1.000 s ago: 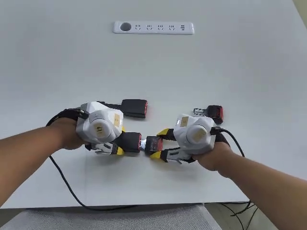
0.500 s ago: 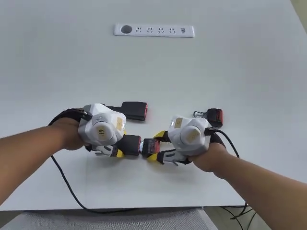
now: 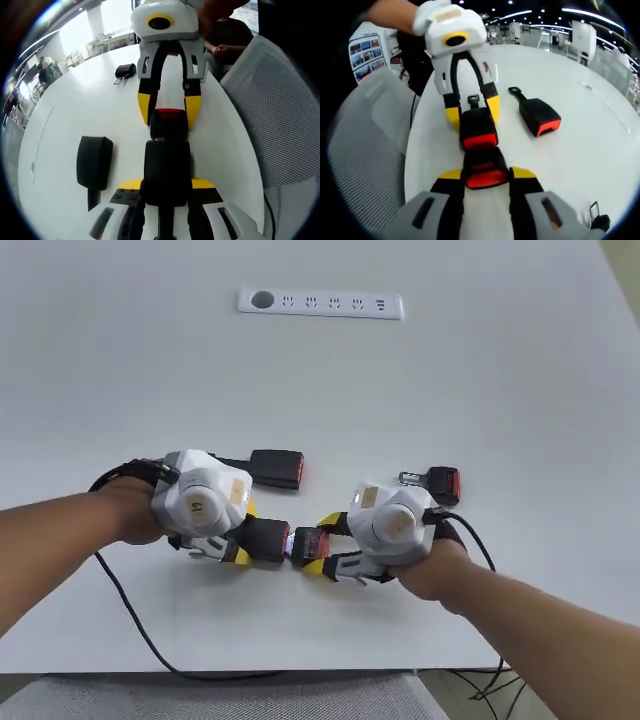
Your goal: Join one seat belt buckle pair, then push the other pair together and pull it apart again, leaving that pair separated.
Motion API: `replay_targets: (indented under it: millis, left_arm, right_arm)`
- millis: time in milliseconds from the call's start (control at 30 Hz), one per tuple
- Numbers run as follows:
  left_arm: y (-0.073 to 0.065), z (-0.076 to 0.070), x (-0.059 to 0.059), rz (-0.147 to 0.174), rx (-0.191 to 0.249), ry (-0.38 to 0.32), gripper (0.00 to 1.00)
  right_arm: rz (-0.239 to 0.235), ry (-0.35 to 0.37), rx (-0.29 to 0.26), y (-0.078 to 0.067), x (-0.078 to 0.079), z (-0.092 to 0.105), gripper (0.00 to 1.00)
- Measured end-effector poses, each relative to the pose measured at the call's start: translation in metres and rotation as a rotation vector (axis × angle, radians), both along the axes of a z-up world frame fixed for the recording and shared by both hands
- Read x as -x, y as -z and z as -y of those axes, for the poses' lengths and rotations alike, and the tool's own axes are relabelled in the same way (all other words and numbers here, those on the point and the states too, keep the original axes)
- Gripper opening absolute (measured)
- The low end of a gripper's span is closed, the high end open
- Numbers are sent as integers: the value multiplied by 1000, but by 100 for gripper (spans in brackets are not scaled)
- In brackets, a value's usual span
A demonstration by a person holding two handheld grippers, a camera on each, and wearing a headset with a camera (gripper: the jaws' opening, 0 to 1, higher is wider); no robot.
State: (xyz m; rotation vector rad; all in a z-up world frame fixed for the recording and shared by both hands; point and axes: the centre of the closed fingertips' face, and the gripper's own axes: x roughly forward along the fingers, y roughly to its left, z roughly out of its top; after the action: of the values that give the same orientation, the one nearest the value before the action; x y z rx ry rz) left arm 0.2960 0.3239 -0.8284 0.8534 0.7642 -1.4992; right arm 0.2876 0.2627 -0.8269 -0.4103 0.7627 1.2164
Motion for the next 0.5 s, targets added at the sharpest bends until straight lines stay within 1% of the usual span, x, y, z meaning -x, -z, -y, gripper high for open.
replay_targets:
  millis: [100, 133, 167, 367, 467, 500]
  left_arm:
    - [1, -2, -1, -13, 19, -1, 33]
    - [1, -2, -1, -16, 25, 2, 33]
    - [1, -2, -1, -17, 27, 4, 33]
    - [0, -2, 0, -29, 75, 4, 33]
    - [-2, -1, 2, -47, 115, -30, 33]
    - [-2, -1, 2, -44, 122, -23, 33]
  right_arm:
    - [16, -9, -5, 1, 0, 0, 33]
    - [36, -22, 0, 1, 0, 1, 33]
    - [40, -20, -3, 1, 2, 1, 33]
    - [74, -16, -31, 0, 1, 3, 32]
    - [78, -6, -48, 0, 0, 3, 32]
    - [82, -9, -51, 0, 0, 2, 32]
